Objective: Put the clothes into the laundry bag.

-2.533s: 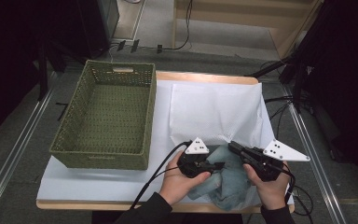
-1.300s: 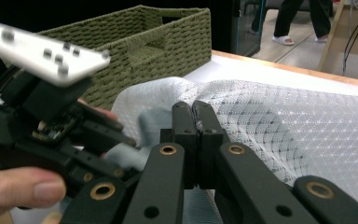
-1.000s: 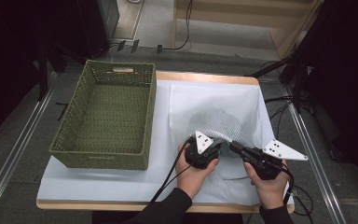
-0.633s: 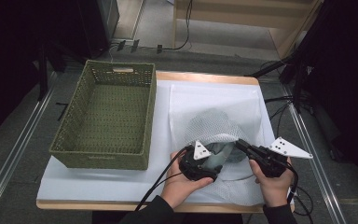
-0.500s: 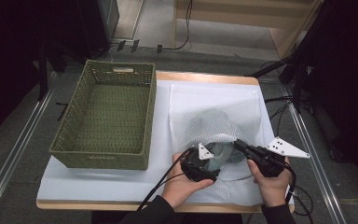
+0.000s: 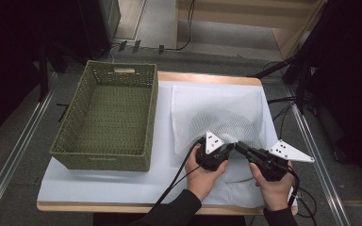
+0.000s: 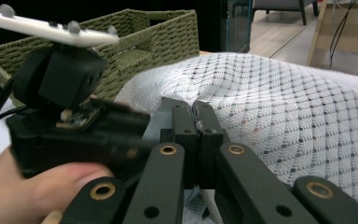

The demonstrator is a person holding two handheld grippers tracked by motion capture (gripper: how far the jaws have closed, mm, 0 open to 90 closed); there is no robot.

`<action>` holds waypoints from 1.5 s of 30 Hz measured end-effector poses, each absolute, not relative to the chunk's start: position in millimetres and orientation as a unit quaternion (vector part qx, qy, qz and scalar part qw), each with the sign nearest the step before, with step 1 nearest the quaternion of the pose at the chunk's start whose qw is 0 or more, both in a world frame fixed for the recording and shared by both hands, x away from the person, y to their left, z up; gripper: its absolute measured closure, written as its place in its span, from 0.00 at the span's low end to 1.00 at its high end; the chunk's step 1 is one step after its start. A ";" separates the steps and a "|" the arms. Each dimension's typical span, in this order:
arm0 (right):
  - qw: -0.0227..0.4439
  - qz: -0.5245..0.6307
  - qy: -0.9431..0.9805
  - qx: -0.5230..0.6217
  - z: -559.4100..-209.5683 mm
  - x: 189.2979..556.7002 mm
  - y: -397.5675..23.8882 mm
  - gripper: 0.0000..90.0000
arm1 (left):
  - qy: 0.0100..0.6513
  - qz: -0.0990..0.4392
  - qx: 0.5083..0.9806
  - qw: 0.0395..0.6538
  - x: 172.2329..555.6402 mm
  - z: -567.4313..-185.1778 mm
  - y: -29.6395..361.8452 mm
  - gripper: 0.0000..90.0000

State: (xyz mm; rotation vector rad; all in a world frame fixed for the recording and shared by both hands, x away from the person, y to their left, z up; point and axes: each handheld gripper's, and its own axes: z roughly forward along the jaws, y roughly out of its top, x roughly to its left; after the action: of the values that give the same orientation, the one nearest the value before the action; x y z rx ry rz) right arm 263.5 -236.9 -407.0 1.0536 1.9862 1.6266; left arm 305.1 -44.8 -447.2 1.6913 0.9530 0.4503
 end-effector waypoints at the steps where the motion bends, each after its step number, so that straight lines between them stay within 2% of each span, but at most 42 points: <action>1: 0.182 0.575 0.704 0.376 -407.7 264.0 -237.0 1.00 | 0.409 0.199 0.712 0.535 311.6 -451.8 -46.4 0.88; 2: 0.181 0.573 0.704 0.379 -409.0 265.0 -237.2 1.00 | 0.424 0.182 0.719 0.520 322.1 -459.7 -47.5 0.86; 3: 0.181 0.569 0.704 0.385 -411.3 266.2 -237.8 1.00 | 0.438 0.144 0.727 0.509 329.7 -465.8 -47.2 0.84; 5: 0.181 0.562 0.706 0.391 -414.9 268.1 -239.2 1.00 | 0.439 0.093 0.738 0.504 333.1 -471.0 -44.6 0.70; 9: 0.181 0.558 0.703 0.402 -418.9 270.7 -245.0 1.00 | 0.370 0.074 0.780 0.500 310.2 -465.9 -41.2 0.38; 12: 0.178 0.563 0.697 0.408 -418.3 272.1 -248.3 1.00 | 0.359 0.055 0.793 0.490 297.9 -463.7 -33.5 0.30; 15: 0.181 0.563 0.697 0.406 -417.3 271.9 -247.3 1.00 | 0.354 0.060 0.813 0.458 289.9 -468.5 -30.7 0.30; 17: 0.183 0.562 0.698 0.404 -416.5 271.7 -246.2 1.00 | 0.359 0.082 0.826 0.427 287.5 -474.4 -31.6 0.34; 20: 0.183 0.561 0.699 0.404 -416.8 271.9 -244.9 1.00 | 0.380 0.096 0.819 0.420 290.0 -476.3 -30.0 0.61; 22: 0.180 0.560 0.700 0.404 -418.3 271.9 -243.2 1.00 | 0.382 0.090 0.817 0.423 293.1 -475.1 -31.0 0.83; 23: 0.179 0.558 0.702 0.404 -419.0 271.9 -242.3 1.00 | 0.378 0.092 0.818 0.423 294.5 -474.6 -33.1 0.89; 25: 0.179 0.558 0.704 0.400 -419.8 272.0 -240.3 1.00 | 0.375 0.094 0.813 0.436 297.4 -474.3 -40.4 0.93; 29: 0.178 0.560 0.705 0.397 -418.4 270.6 -239.4 1.00 | 0.381 0.124 0.784 0.474 303.6 -464.6 -52.7 0.94; 33: 0.182 0.568 0.698 0.397 -414.5 268.1 -241.6 1.00 | 0.395 0.214 0.741 0.498 310.6 -446.1 -59.2 0.94; 37: 0.185 0.568 0.698 0.395 -412.2 267.0 -240.9 1.00 | 0.447 0.294 0.699 0.475 331.1 -446.4 -54.7 0.94; 38: 0.185 0.564 0.700 0.398 -413.5 267.8 -240.4 1.00 | 0.462 0.286 0.700 0.464 336.9 -450.5 -53.5 0.94; 40: 0.187 0.554 0.704 0.403 -417.8 269.2 -240.8 1.00 | 0.476 0.230 0.715 0.457 343.9 -458.8 -51.3 0.91; 41: 0.188 0.551 0.706 0.405 -419.6 270.0 -241.3 1.00 | 0.473 0.189 0.726 0.462 344.5 -462.6 -50.6 0.85; 42: 0.187 0.547 0.707 0.407 -421.7 270.8 -242.3 1.00 | 0.461 0.171 0.739 0.461 341.5 -465.0 -50.6 0.75; 43: 0.186 0.545 0.707 0.409 -423.4 271.9 -243.6 1.00 | 0.439 0.170 0.752 0.460 334.7 -466.5 -49.4 0.67; 45: 0.183 0.542 0.706 0.417 -426.5 275.0 -246.7 1.00 | 0.416 0.144 0.766 0.468 326.7 -468.0 -44.7 0.57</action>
State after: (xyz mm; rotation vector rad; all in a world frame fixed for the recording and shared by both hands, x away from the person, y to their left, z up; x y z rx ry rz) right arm 275.0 -246.7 -426.5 1.1775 1.9917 1.5304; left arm 326.7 -44.7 -468.0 1.8791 1.0195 0.3540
